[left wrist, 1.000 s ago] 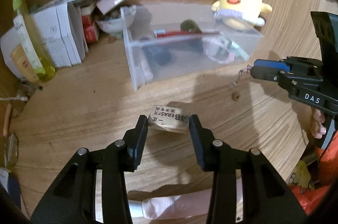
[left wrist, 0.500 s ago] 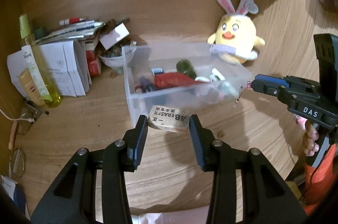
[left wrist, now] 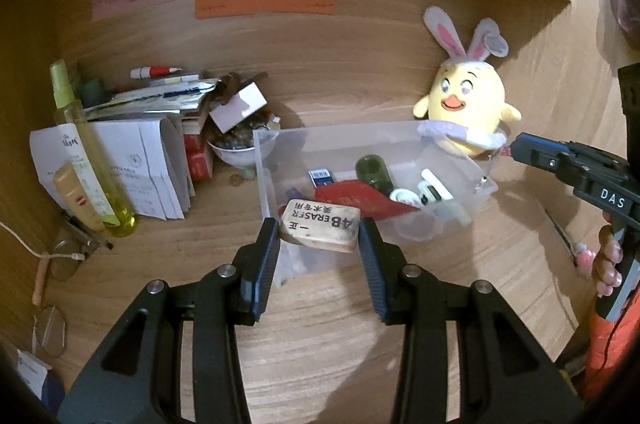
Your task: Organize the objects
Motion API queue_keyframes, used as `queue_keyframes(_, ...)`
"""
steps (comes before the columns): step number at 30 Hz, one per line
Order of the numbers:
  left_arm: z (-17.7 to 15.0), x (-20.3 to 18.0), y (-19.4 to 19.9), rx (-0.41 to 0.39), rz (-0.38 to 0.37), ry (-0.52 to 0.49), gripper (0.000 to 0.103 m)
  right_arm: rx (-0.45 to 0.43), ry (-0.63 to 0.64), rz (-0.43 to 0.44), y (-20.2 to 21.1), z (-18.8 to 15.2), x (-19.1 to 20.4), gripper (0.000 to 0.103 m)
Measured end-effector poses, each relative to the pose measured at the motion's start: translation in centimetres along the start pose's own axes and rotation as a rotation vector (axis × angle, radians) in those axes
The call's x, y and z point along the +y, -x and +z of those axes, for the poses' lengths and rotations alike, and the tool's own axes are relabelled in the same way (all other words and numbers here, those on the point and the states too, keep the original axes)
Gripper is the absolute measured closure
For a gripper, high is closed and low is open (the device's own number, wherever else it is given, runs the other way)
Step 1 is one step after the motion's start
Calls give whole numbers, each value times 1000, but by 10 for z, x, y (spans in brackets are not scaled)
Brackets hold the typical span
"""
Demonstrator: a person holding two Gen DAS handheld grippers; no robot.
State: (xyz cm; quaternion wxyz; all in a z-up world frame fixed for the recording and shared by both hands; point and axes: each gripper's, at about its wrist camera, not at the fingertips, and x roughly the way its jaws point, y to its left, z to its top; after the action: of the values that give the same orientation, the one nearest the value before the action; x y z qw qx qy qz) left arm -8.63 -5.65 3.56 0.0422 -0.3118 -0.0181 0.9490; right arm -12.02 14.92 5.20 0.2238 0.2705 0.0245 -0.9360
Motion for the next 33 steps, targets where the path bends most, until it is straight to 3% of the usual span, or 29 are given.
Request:
queue_keyframes(12, 19, 4, -29, 10, 3, 12, 63, 54, -5, -36, -36, 12, -10, 84)
queue_keyframes(19, 13, 5, -39, 52, -1, 2, 63, 102, -33, -43, -62, 7, -15, 84)
queue_keyframes(24, -3, 5, -40, 127, -41, -6, 62, 146, -59, -29, -81, 3, -23, 84)
queue_keyframes(27, -13, 3, -43, 164, -44, -10, 51, 176, -72, -28, -93, -1, -26, 84)
queue_keyframes(33, -32, 5, -73, 311, -36, -9, 49, 215, -80, -26, -107, -8, -28, 84)
